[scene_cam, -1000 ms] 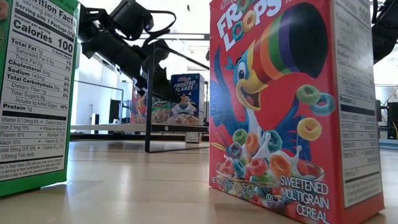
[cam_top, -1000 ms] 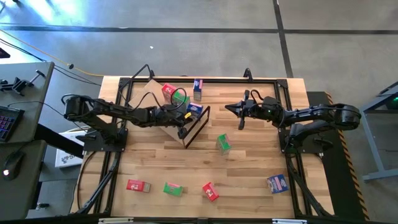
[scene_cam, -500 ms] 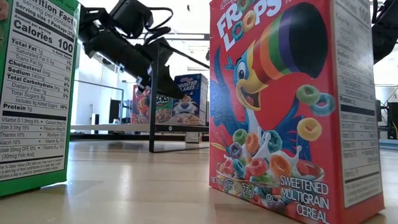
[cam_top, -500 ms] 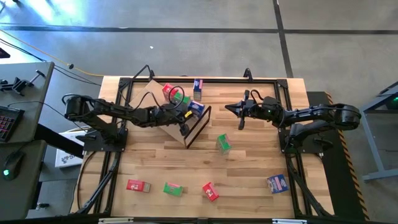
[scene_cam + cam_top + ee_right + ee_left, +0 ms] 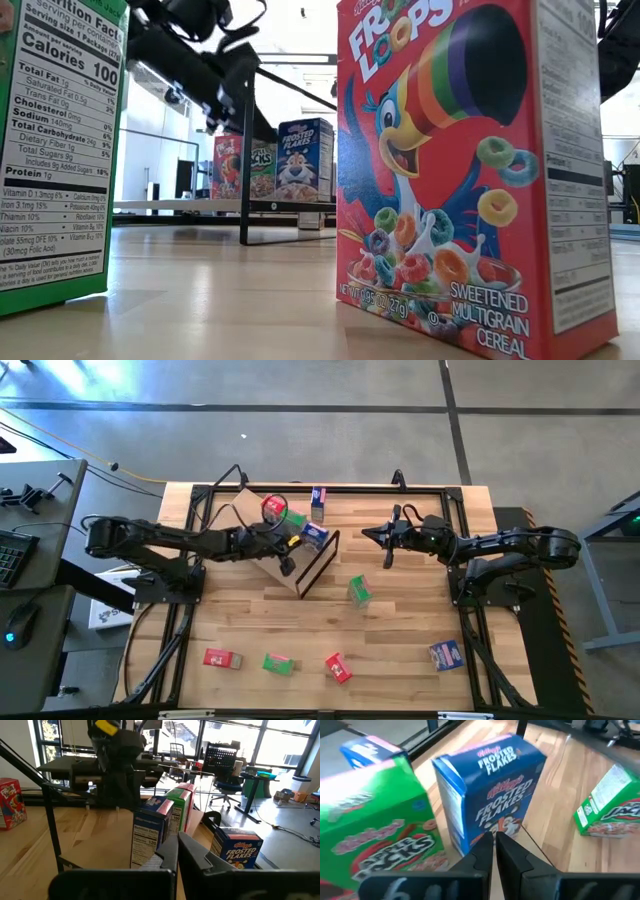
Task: Stack cereal on shelf
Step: Put the bottom left red cereal on the shelf
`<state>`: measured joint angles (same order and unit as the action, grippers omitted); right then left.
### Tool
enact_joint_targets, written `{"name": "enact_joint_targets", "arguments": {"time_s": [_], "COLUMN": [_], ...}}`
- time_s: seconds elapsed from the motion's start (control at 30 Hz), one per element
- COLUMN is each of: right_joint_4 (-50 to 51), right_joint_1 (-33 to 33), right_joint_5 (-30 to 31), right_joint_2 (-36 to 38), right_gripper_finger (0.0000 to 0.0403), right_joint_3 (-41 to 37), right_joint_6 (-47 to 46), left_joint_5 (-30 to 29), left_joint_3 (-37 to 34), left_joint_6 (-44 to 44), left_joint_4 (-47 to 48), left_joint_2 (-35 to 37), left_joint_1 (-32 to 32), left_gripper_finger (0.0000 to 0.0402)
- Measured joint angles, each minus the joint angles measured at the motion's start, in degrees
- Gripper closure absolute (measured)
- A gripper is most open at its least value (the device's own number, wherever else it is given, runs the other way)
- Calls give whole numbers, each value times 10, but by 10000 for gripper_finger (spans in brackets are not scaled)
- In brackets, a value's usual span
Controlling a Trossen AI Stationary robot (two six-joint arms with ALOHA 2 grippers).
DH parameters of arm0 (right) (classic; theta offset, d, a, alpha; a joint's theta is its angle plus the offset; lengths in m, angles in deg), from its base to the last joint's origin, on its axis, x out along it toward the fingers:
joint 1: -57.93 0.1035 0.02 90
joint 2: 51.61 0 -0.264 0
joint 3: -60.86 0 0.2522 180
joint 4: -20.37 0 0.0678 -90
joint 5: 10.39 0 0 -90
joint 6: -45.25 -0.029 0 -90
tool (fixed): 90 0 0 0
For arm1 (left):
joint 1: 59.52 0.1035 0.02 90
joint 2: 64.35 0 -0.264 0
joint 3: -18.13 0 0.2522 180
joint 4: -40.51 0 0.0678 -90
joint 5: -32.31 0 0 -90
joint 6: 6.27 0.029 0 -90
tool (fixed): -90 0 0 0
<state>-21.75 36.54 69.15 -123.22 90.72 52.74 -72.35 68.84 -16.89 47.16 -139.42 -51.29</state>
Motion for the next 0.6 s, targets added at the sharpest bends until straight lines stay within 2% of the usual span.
{"name": "enact_joint_targets", "arguments": {"time_s": [0.13,0.3,0.43,0.6], "right_joint_4": [0,1,0,3], "right_joint_1": [0,0,0,0], "right_joint_5": [0,0,0,-1], "right_joint_2": [0,0,0,0], "right_gripper_finger": [403,403,403,403], "right_joint_3": [0,0,0,0], "right_joint_6": [0,1,3,3], "left_joint_5": [16,73,114,126], "left_joint_3": [-6,-15,30,115], "left_joint_6": [14,10,-26,-22], "left_joint_4": [11,53,165,297], "left_joint_2": [50,107,142,150], "left_joint_1": [3,20,33,26], "left_gripper_finger": [390,390,390,399]}}
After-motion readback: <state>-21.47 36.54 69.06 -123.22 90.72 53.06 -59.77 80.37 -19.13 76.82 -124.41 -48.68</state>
